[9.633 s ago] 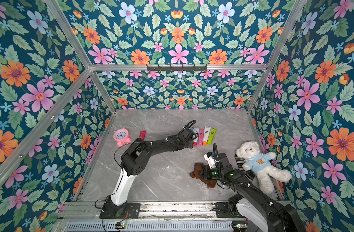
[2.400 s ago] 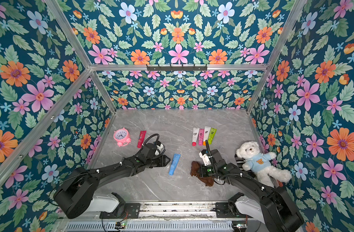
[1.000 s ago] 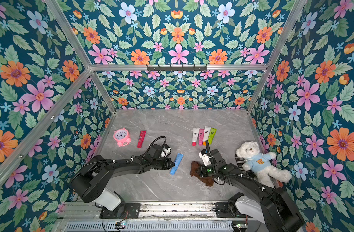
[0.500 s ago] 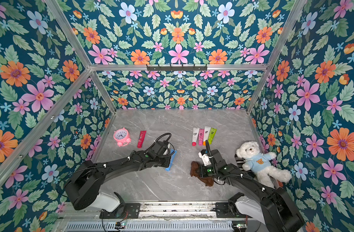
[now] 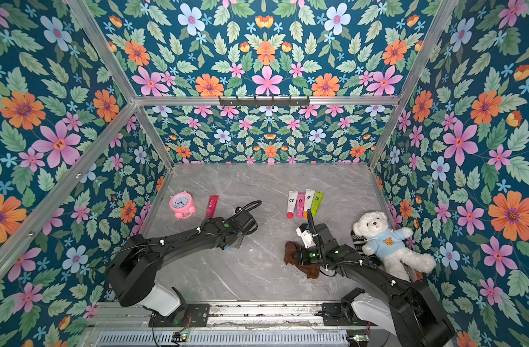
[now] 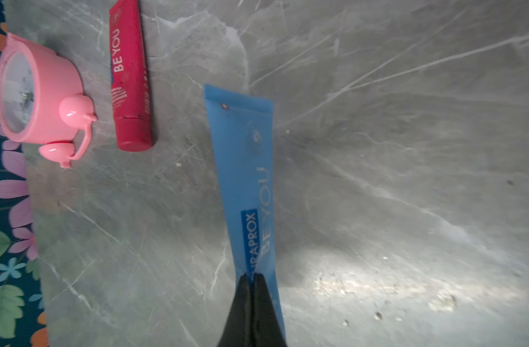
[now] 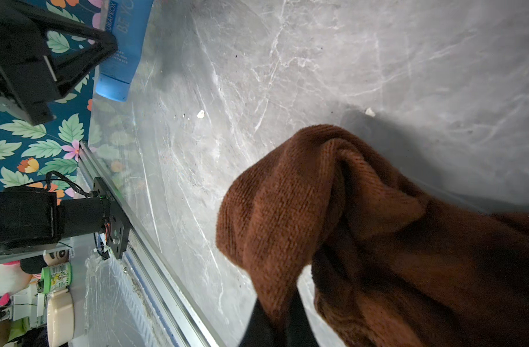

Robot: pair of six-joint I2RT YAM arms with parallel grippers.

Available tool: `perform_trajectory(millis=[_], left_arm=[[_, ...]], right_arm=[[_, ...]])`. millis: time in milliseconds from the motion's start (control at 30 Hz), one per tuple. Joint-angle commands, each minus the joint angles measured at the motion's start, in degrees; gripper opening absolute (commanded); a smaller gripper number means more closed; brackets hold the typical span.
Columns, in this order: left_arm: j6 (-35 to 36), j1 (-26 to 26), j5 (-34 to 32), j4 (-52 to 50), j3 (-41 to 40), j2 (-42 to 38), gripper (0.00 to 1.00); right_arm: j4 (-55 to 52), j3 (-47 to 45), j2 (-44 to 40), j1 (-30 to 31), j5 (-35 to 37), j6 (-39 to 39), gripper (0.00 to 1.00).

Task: Wipe the surface of the toothpaste tube
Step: Adjust the toothpaste at the center of the board.

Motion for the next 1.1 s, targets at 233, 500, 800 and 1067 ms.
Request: perform_trajectory(millis=[233, 500, 800, 1067], left_arm=[[-4.4, -6.3, -9.3, -1.9, 4.6, 12.0, 0.00], [-6.9, -10.7, -9.7, -2.7, 7.1, 18.8, 0.01], [-7.1, -14.0, -6.4, 2.7, 4.8, 15.1, 0.22], [-7.9, -14.3, -7.4, 5.8, 1.1, 4.6, 0.35]], right_arm=[[0.7, 0.2, 0.7, 0.1, -0.7, -0.4, 0.00], [0.6, 0.4, 1.2, 0.0, -0.9, -0.6, 0.00], [0.7, 0.5, 1.6, 0.0, -1.1, -0.7, 0.00], [0.7, 0.4, 1.5, 0.1, -1.1, -0.7, 0.00]])
